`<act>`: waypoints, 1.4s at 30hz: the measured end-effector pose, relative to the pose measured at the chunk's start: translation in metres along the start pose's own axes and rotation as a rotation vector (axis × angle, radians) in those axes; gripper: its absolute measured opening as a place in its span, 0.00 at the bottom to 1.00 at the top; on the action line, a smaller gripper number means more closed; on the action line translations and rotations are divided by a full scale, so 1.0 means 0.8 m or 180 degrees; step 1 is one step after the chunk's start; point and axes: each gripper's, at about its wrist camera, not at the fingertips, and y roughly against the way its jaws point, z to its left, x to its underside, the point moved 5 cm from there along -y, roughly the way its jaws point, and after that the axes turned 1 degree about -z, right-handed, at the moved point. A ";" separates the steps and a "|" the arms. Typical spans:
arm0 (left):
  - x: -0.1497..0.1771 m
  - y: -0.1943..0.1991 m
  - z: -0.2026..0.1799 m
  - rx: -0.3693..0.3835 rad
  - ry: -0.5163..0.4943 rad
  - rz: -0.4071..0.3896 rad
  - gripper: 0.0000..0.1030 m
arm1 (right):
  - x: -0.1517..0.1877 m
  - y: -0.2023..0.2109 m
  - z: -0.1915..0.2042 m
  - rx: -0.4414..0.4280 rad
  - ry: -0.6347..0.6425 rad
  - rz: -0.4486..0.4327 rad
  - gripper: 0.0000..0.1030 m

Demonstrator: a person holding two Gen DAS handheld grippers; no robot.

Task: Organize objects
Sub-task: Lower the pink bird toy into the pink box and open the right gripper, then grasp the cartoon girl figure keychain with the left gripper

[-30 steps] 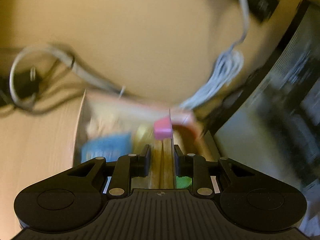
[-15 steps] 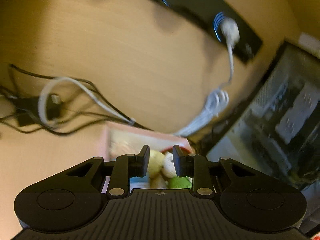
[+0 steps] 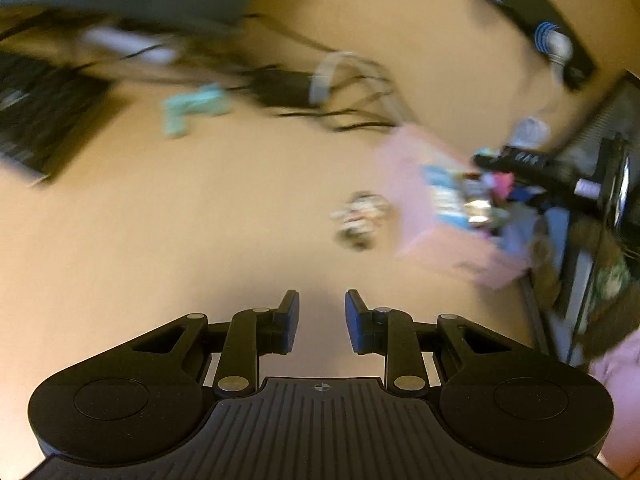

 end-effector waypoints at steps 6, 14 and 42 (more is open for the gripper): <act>0.013 0.036 0.068 -0.0305 0.0385 -0.0104 0.27 | -0.034 -0.077 0.042 -0.0203 0.0531 0.0326 0.66; 0.021 0.055 0.106 -0.0339 0.0625 -0.0159 0.27 | -0.049 -0.065 0.043 -0.0167 0.0361 0.0164 0.87; -0.077 -0.195 -0.120 -0.0296 -0.1493 0.0382 0.35 | 0.190 0.184 0.042 -0.0040 0.0617 0.0276 0.81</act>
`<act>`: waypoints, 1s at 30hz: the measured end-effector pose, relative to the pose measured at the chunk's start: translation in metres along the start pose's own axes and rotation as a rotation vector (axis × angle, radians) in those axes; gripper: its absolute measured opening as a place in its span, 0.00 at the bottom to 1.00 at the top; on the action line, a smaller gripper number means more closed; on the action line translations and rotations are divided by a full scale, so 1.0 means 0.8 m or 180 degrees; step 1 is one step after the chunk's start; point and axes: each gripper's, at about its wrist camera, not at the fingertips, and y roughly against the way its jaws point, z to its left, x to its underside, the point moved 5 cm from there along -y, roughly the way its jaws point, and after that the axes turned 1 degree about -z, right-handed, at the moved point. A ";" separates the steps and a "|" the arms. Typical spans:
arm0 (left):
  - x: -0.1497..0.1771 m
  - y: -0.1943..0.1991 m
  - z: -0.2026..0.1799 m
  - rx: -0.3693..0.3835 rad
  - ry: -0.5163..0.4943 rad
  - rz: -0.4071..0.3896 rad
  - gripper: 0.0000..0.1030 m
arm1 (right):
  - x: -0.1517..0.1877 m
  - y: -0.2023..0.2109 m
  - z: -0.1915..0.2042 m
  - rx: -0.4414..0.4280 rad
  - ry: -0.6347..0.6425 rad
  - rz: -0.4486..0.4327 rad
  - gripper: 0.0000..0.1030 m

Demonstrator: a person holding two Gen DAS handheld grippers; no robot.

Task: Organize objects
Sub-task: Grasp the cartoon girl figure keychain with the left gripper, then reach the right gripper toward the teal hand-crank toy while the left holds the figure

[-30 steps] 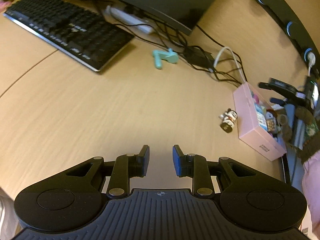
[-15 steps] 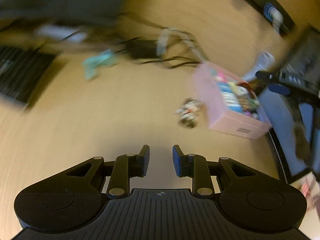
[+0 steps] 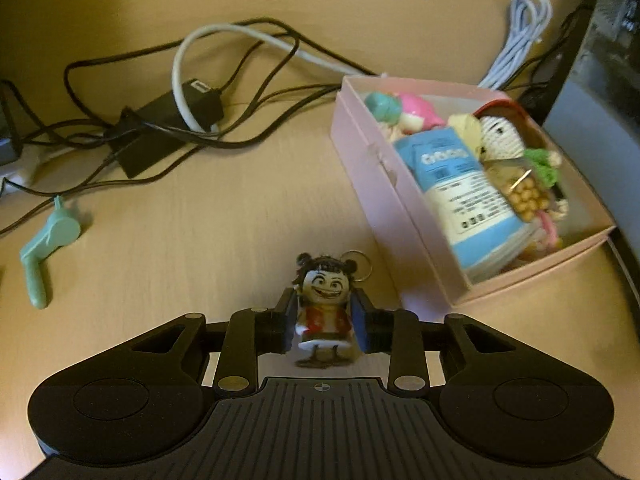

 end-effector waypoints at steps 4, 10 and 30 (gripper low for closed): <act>0.003 -0.005 -0.001 -0.0096 0.0006 0.0045 0.35 | 0.017 0.005 -0.013 0.0088 -0.0132 0.0103 0.82; 0.038 0.026 0.032 -0.0148 0.0189 -0.0036 0.33 | 0.002 -0.009 -0.001 0.0000 0.0007 0.0098 0.82; 0.251 0.281 0.263 -0.0485 0.1861 -0.0568 0.33 | -0.165 -0.253 0.310 -0.0864 0.0968 -0.0048 0.83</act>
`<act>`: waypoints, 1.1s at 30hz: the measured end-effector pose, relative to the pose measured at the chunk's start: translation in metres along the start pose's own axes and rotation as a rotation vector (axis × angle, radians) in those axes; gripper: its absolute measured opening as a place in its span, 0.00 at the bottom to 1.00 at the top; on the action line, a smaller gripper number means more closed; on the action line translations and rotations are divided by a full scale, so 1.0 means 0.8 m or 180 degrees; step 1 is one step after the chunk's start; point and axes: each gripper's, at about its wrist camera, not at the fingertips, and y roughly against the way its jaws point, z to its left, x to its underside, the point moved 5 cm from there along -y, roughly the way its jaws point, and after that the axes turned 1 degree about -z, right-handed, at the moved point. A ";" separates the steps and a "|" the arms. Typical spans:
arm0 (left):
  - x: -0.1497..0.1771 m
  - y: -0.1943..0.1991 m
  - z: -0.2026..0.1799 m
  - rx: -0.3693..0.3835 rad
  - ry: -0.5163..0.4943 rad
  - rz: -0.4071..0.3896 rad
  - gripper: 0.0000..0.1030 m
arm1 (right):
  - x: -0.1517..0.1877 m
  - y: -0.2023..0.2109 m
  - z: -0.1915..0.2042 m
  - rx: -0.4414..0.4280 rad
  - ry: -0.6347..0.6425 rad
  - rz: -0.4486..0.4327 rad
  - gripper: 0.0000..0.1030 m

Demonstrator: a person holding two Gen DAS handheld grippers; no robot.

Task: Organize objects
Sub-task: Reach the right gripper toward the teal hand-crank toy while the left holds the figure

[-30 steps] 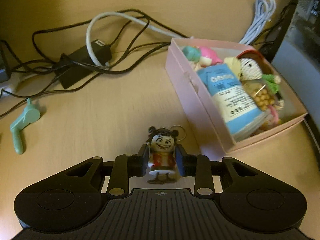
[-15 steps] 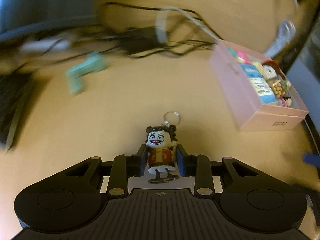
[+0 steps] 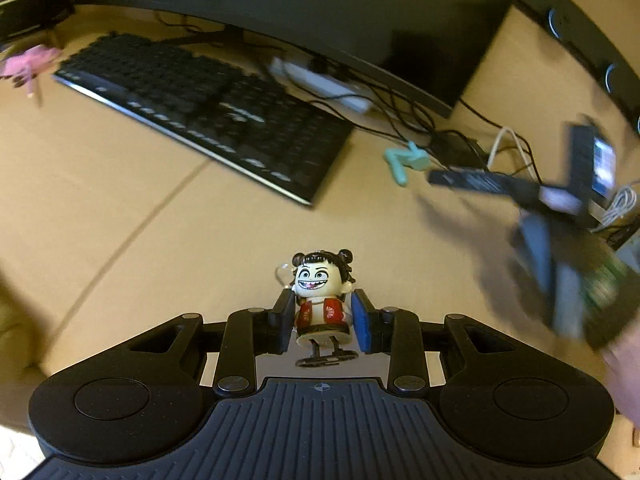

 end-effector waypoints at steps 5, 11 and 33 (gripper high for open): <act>-0.004 0.029 0.035 -0.0049 -0.0022 -0.0101 0.33 | -0.032 -0.085 0.007 0.0221 -0.0025 0.0111 0.83; -0.003 0.037 0.067 -0.0152 -0.0131 -0.0021 0.33 | -0.027 -0.109 0.020 0.0181 0.0098 0.0149 0.76; 0.035 -0.051 -0.106 0.0683 -0.0428 0.0371 0.33 | 0.180 0.185 -0.007 0.0257 0.0491 0.0447 0.68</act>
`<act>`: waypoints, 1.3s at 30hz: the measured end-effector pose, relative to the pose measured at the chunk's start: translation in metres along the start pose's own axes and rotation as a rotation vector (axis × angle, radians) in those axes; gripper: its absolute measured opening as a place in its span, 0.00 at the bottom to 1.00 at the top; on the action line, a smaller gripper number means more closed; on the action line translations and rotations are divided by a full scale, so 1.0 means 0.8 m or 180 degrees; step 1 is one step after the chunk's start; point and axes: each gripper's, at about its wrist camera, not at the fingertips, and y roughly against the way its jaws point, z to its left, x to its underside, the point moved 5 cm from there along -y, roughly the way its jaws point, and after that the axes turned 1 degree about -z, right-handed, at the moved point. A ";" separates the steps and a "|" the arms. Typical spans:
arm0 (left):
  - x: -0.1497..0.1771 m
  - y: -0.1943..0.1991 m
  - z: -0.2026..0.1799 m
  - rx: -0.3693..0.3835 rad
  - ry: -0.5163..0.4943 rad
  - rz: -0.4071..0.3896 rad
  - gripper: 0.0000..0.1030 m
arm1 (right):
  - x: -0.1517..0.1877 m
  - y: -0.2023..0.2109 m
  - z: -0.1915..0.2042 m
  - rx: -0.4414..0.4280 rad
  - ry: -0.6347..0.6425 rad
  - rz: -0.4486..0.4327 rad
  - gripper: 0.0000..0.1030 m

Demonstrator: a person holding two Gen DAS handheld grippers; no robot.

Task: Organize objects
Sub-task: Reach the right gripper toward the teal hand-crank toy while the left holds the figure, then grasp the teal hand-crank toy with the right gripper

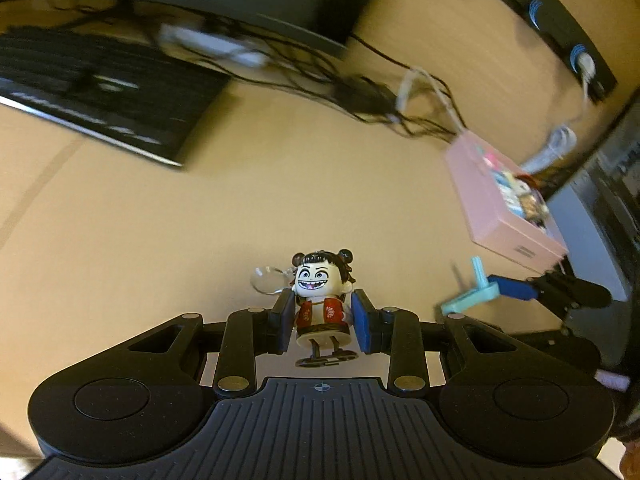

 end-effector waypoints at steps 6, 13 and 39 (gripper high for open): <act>0.015 -0.042 -0.059 -0.0013 -0.0309 0.0095 0.33 | 0.027 0.036 -0.062 0.0468 -0.0282 -0.0023 0.93; 0.023 -0.070 -0.073 -0.0192 -0.0370 0.0200 0.33 | 0.062 0.041 -0.079 0.0494 -0.0522 0.0080 0.94; 0.025 -0.088 -0.103 -0.0270 -0.0704 0.0157 0.34 | 0.112 0.057 -0.101 0.0494 -0.1590 -0.0098 1.00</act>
